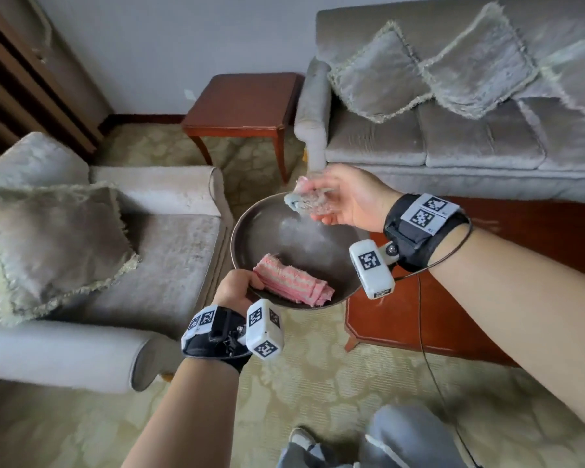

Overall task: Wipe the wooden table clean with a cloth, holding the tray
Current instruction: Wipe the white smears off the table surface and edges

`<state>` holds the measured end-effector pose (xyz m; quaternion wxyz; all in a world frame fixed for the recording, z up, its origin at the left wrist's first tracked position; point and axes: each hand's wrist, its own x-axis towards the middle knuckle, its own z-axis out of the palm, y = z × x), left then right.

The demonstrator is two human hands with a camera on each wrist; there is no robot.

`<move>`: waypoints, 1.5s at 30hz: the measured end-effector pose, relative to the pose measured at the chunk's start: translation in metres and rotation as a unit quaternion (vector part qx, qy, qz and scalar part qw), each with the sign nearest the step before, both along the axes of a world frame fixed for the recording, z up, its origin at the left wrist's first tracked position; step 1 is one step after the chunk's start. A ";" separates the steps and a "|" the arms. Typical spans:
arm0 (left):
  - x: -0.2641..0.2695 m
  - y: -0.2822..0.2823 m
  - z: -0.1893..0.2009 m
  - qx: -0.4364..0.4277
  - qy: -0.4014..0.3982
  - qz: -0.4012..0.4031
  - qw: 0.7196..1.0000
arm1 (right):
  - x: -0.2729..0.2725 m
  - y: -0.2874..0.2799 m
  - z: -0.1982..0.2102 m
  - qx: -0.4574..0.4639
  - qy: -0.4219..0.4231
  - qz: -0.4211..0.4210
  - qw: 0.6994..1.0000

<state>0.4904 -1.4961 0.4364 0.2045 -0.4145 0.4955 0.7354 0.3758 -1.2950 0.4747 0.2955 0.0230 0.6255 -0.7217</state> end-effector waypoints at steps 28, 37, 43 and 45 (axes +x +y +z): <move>-0.261 0.075 -0.086 0.084 -0.039 -0.226 0.970 | -0.132 0.111 -0.100 0.026 -0.028 -0.345 0.938; -0.343 0.121 -0.170 0.020 -0.023 -0.327 0.945 | -0.132 0.159 -0.180 -0.054 -0.086 -0.513 0.852; -0.364 0.169 -0.242 0.001 -0.004 -0.347 0.938 | -0.117 0.201 -0.266 -0.147 -0.109 -0.613 0.769; -0.375 0.179 -0.277 -0.002 -0.021 -0.354 0.935 | -0.108 0.218 -0.297 -0.127 -0.125 -0.635 0.752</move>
